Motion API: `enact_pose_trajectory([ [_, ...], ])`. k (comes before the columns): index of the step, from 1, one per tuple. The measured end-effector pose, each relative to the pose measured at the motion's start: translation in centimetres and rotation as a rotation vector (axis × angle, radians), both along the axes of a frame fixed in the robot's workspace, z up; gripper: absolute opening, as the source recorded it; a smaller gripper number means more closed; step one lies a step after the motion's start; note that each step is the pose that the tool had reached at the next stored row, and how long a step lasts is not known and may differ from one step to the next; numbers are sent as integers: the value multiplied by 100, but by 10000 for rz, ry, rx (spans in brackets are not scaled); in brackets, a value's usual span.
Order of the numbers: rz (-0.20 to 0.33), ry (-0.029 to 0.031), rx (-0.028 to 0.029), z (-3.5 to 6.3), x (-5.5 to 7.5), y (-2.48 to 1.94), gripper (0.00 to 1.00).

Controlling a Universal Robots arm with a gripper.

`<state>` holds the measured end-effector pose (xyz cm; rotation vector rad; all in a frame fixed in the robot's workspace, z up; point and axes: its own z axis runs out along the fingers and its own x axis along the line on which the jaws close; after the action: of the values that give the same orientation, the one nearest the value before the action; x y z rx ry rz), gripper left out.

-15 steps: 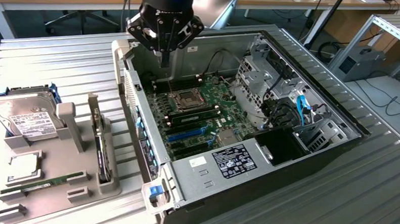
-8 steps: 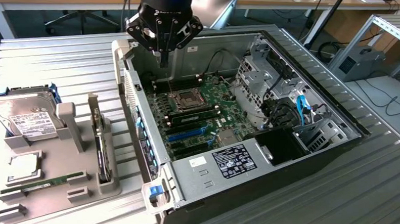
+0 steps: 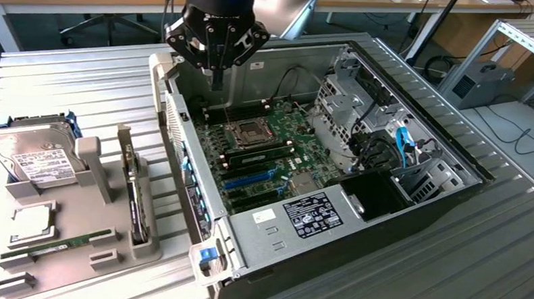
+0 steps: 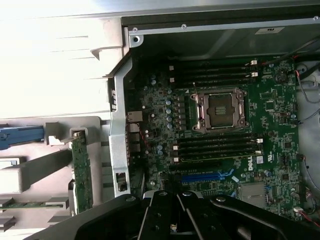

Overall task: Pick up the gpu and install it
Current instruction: 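Reach for the gpu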

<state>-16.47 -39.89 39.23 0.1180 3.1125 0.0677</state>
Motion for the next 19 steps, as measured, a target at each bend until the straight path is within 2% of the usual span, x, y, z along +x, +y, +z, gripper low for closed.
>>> enact_pose_trajectory([
  [19,0,0,0,-5,-42,0,11],
])
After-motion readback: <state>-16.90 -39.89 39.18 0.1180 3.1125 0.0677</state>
